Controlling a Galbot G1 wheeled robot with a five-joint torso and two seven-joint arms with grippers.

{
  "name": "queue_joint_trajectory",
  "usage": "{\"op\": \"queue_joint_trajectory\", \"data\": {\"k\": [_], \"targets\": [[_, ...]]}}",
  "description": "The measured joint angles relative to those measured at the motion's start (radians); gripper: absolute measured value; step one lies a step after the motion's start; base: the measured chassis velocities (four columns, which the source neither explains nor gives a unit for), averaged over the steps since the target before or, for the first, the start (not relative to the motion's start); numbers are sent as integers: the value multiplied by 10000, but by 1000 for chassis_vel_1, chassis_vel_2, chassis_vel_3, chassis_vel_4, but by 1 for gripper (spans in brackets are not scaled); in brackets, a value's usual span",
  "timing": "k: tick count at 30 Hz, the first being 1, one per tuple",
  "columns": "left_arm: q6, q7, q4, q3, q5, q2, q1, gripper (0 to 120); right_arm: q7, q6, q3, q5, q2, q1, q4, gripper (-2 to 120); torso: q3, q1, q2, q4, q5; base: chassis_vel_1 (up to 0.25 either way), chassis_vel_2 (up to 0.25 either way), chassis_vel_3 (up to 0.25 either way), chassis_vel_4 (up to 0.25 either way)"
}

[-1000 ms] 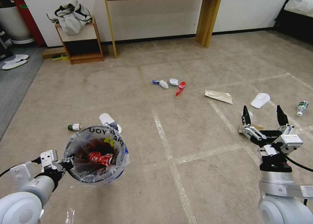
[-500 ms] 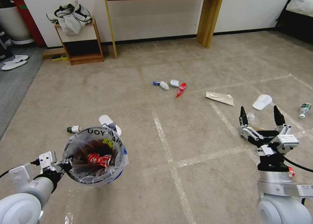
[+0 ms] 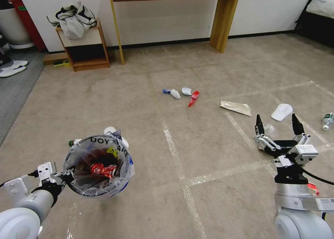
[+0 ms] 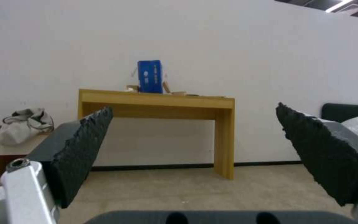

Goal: Pick up the trash bin and place the garbage on the floor into it.

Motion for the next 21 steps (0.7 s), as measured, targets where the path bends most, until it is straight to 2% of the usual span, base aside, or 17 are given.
{"op": "queue_joint_trajectory", "data": {"k": [7, 21], "targets": [[-3, 11, -78, -99, -4, -3, 74, 1, 118, -12, -26, -149, 9, -11, 22, 100, 0, 0, 0, -1, 0, -102, 87, 88, -93], [-10, 17, -9, -149, -41, 57, -25, 1, 151, -116, -48, -246, 23, 52, -5, 100, 2, 0, 0, -1, 0, -150, 150, 142, -147]]}}
